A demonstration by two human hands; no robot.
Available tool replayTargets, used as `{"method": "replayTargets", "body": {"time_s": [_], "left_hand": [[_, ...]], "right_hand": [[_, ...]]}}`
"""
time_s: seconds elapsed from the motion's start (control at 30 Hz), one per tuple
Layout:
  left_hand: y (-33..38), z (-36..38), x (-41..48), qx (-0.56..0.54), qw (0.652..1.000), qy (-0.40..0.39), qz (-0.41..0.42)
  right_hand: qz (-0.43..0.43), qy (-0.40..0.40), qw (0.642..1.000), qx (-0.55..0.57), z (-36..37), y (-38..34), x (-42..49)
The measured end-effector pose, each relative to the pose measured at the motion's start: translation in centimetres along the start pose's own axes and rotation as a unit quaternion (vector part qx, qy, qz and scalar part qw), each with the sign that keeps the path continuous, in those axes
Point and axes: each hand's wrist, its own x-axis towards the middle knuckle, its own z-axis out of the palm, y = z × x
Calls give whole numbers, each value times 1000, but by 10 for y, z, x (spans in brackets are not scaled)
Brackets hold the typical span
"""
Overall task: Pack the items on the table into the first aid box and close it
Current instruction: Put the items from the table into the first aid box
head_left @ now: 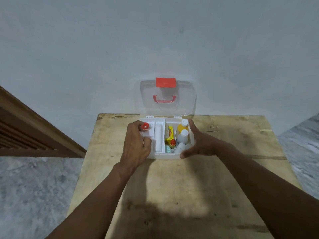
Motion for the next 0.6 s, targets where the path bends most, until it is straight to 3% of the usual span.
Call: {"method": "replayTargets", "body": {"time_s": [0.1, 0.27, 0.37, 0.6], "left_hand": [[-9, 0, 1, 9, 1000, 4, 0], [-12, -6, -7, -36, 998, -55, -4], [-19, -5, -12, -21, 1000, -18, -6], [-24, -6, -7, -31, 994, -61, -84]], "right_hand": [[-8, -4, 1000, 3, 0, -3, 0], [-11, 0, 1000, 6, -1, -3, -1], [-21, -5, 1000, 8, -1, -4, -2], [-13, -5, 1000, 9, -1, -4, -2]]}}
